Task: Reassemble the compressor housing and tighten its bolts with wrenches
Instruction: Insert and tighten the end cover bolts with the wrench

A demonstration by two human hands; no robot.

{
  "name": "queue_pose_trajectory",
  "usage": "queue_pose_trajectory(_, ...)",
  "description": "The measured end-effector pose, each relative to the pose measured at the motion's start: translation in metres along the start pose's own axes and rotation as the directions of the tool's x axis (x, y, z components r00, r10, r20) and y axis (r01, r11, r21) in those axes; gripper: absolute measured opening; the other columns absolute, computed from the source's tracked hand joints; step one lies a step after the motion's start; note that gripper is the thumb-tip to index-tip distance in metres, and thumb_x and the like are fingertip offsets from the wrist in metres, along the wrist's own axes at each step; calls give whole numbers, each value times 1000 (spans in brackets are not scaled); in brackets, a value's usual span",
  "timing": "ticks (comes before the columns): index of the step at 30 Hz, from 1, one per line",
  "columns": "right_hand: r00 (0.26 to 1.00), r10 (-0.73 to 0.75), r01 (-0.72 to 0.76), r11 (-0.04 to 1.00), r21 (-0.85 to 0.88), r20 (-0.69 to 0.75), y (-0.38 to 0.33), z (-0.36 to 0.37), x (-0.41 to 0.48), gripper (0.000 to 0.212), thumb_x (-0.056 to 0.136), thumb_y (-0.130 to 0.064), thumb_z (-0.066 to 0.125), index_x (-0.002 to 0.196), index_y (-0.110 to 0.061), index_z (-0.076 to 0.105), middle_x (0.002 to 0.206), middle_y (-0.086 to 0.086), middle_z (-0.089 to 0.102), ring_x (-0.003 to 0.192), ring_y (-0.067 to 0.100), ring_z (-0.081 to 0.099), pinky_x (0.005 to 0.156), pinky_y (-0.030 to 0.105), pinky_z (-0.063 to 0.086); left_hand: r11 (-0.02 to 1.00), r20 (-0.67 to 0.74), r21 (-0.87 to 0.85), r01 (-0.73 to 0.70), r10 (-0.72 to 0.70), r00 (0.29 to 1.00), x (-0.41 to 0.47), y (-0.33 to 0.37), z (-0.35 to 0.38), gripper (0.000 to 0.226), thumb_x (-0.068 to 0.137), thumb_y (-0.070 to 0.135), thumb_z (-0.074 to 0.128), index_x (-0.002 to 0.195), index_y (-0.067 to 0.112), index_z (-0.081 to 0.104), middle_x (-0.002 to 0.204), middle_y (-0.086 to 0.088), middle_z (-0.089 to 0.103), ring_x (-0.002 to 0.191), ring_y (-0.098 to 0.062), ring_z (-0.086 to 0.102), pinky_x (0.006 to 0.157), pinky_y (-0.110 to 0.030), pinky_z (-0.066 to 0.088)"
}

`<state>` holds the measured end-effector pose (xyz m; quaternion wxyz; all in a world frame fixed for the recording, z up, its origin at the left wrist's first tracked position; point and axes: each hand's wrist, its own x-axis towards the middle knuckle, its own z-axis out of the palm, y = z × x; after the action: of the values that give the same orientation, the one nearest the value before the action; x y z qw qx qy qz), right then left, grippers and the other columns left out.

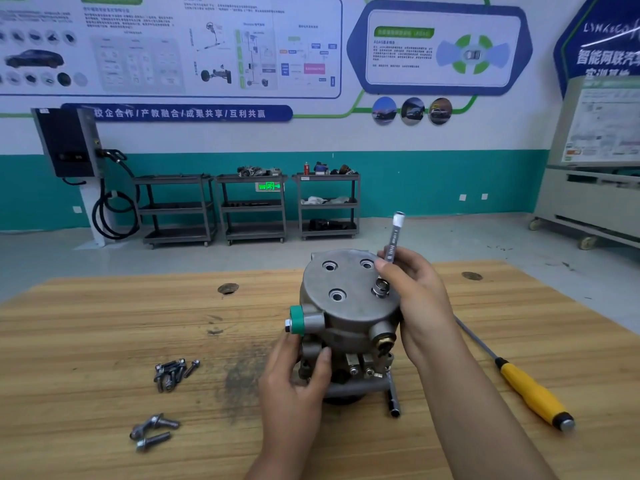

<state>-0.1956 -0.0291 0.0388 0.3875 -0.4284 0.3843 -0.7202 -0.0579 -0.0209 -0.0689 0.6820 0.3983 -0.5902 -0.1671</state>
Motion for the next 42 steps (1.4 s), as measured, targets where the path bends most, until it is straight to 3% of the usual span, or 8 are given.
queue_pose_trajectory(3, 1000, -1, 2, 948, 318, -3, 3, -4, -6, 25, 81, 4, 60, 99, -13, 55, 91, -1, 73, 81, 7, 69, 69, 18, 54, 1000, 8, 16, 2, -2, 1000, 0, 0, 0, 37, 74, 44, 58, 101, 20, 65, 96, 3, 65, 95, -18, 62, 83, -28, 49)
queue_pose_trajectory(7, 997, -80, 78, 920, 383, -11, 7, -7, -19, 29, 75, -9, 60, 102, -14, 51, 86, 2, 74, 88, 12, 68, 80, 23, 55, 999, 24, 46, -5, 4, 1000, -1, -2, -1, 44, 75, 42, 60, 103, 9, 68, 97, -4, 66, 96, -24, 62, 84, -34, 48)
queue_pose_trajectory(14, 925, -378, 378, 926, -8, -39, 23, -12, -47, 17, 87, -24, 51, 98, -18, 63, 100, -1, 71, 101, 7, 63, 86, 15, 47, 1000, 11, 0, -1, 1, 1000, 0, 3, -1, 25, 75, 41, 58, 98, 31, 61, 91, 5, 65, 88, 3, 59, 75, -6, 41)
queue_pose_trajectory(18, 758, -641, 613, 637, -468, 121, 33, -20, -54, 29, 89, -11, 55, 115, -20, 64, 116, -8, 62, 107, 16, 49, 93, 13, 38, 1000, -4, 13, -15, 15, 1000, 0, 1, -1, 22, 76, 40, 59, 97, 34, 60, 90, 8, 65, 88, 5, 58, 75, -4, 40)
queue_pose_trajectory(23, 642, -710, 726, 441, -527, 289, 17, -20, -43, 25, 86, -18, 57, 110, -19, 65, 101, -10, 65, 98, 12, 41, 90, 23, 37, 999, -2, -32, 15, -15, 1000, -1, -3, 0, 18, 75, 29, 62, 92, 36, 62, 82, 7, 65, 79, -3, 59, 67, -11, 43)
queue_pose_trajectory(26, 699, -650, 684, 487, -542, 298, 4, -10, -36, 21, 78, -25, 69, 98, -22, 71, 84, -18, 59, 90, 11, 42, 83, 41, 41, 1000, -23, -27, -8, 7, 1000, -1, -2, 0, 15, 75, 41, 58, 88, 36, 62, 84, 10, 66, 83, 5, 59, 71, -8, 41)
queue_pose_trajectory(33, 839, -447, 512, 449, -733, 312, -13, 5, -16, 24, 78, -34, 71, 70, -37, 49, 85, -13, 51, 95, 8, 32, 77, 29, 19, 999, -10, -2, -53, 53, 999, 0, 1, 2, 19, 78, 40, 56, 97, 42, 58, 98, 24, 63, 95, 10, 56, 79, -4, 38)
queue_pose_trajectory(42, 988, -156, 122, 815, -566, -11, 0, 2, -2, 9, 88, -22, 58, 93, -30, 57, 110, -6, 58, 115, 19, 46, 99, 41, 39, 999, -9, 18, -29, 30, 1000, -1, 1, 2, 30, 76, 44, 56, 104, 34, 61, 103, 20, 63, 99, 7, 56, 83, -4, 38)
